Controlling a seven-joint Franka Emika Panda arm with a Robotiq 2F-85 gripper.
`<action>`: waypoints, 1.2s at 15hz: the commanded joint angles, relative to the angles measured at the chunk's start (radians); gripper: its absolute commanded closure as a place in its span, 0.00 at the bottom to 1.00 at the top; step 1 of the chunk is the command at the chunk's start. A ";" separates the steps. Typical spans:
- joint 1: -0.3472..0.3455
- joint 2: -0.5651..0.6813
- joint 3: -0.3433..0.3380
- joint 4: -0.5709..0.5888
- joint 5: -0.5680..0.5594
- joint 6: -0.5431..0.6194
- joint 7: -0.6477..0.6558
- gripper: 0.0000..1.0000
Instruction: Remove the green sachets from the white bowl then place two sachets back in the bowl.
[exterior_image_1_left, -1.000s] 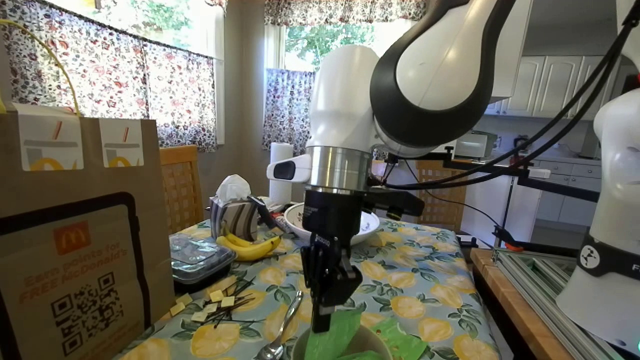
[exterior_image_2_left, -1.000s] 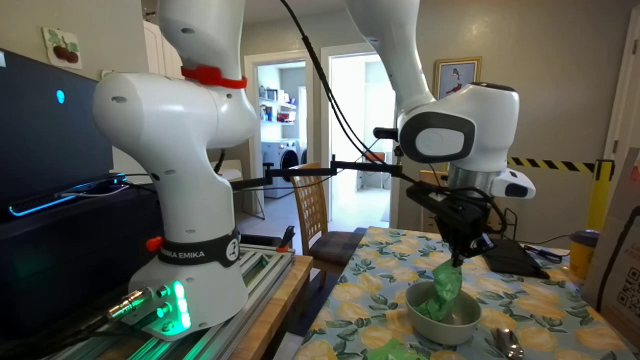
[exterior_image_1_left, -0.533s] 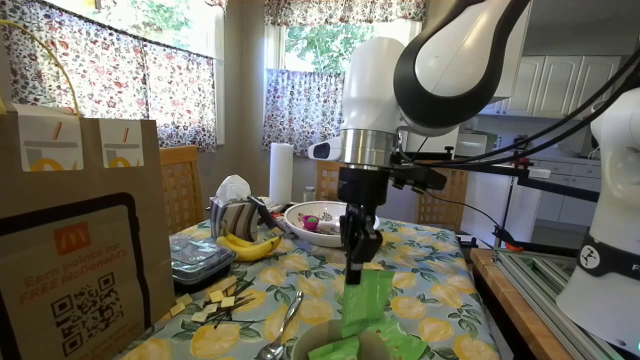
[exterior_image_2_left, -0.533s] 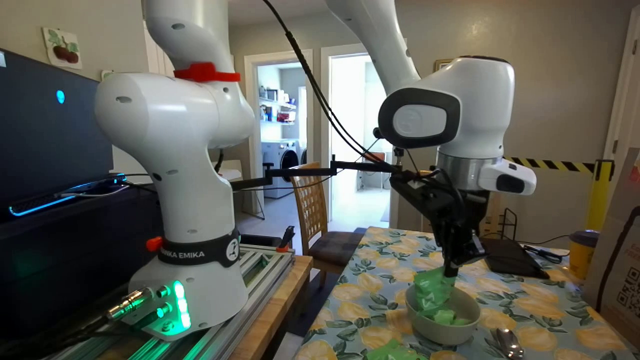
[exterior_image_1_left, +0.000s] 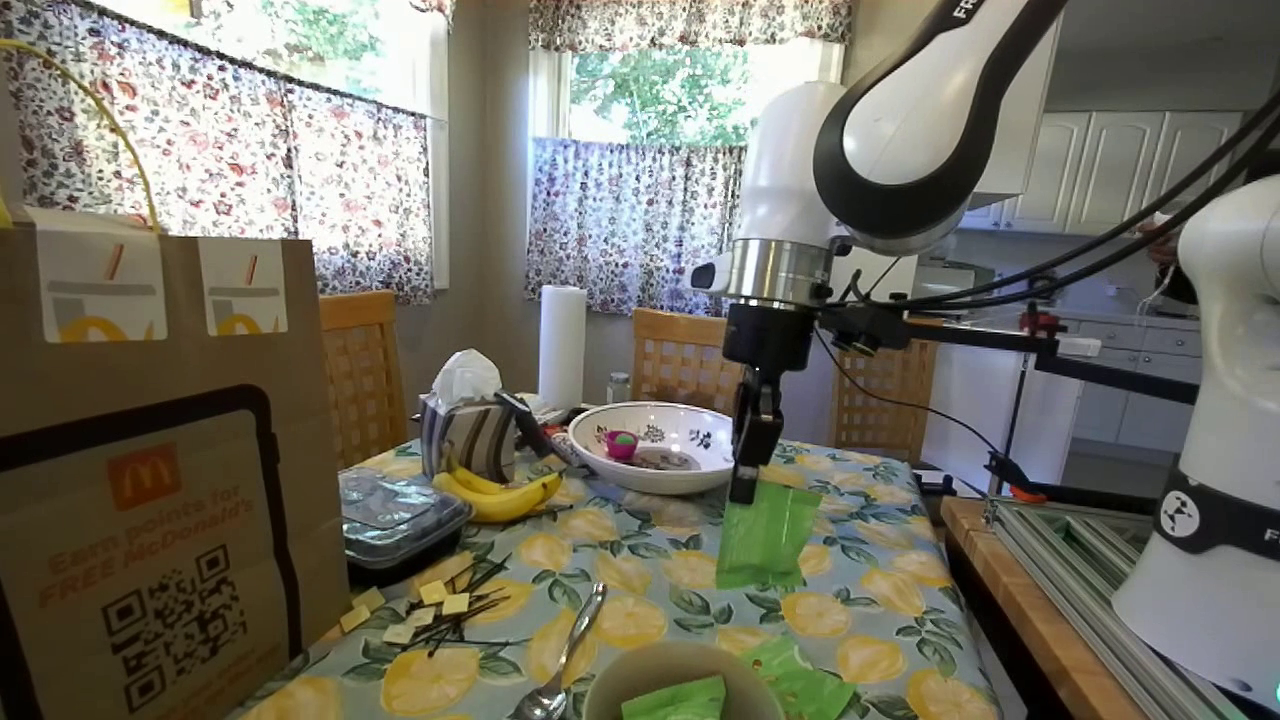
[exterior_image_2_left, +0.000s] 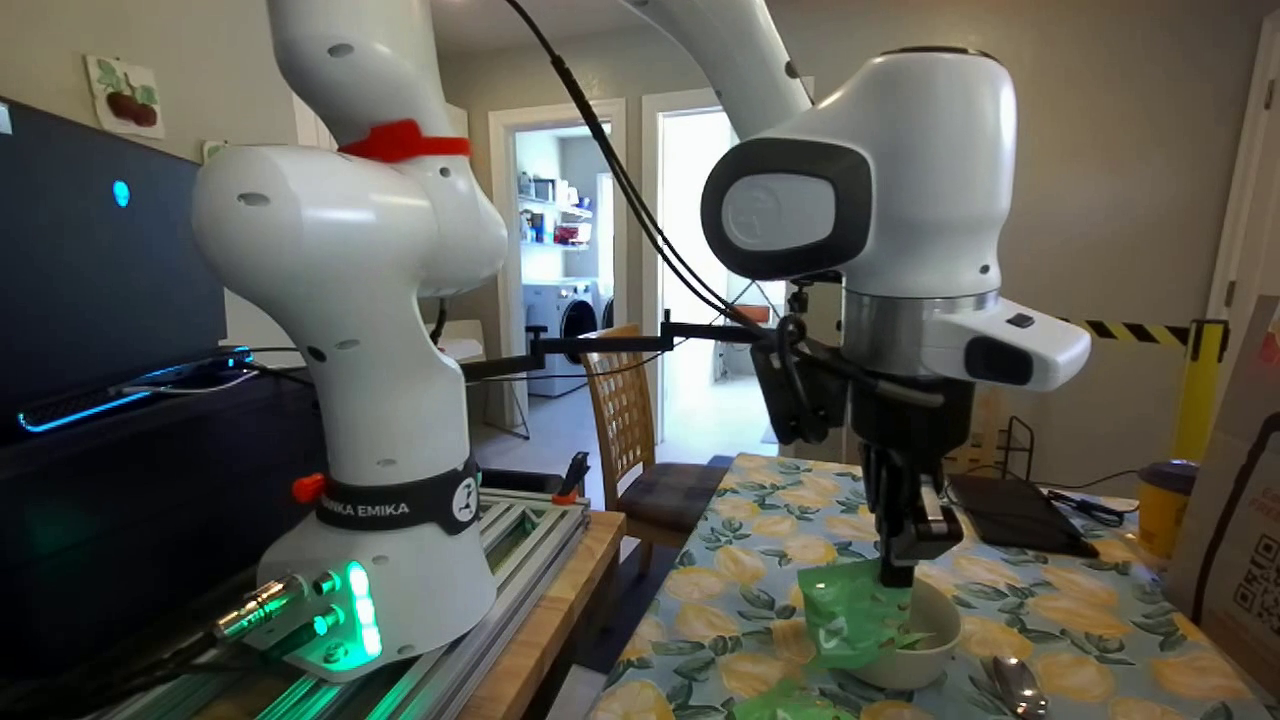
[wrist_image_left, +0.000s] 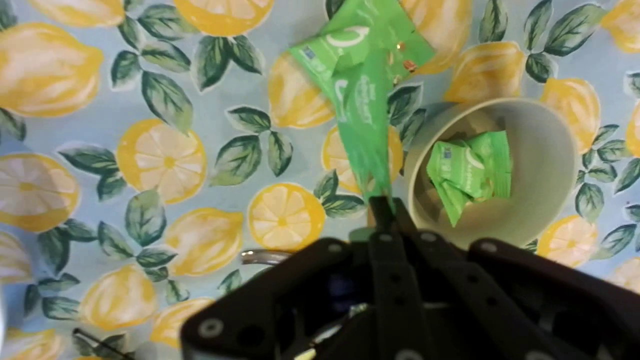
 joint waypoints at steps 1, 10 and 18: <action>0.013 -0.042 -0.069 -0.022 -0.116 0.018 0.089 1.00; -0.010 0.100 -0.124 0.050 -0.484 0.032 0.332 1.00; -0.031 0.297 -0.103 0.107 -0.294 0.240 0.242 0.83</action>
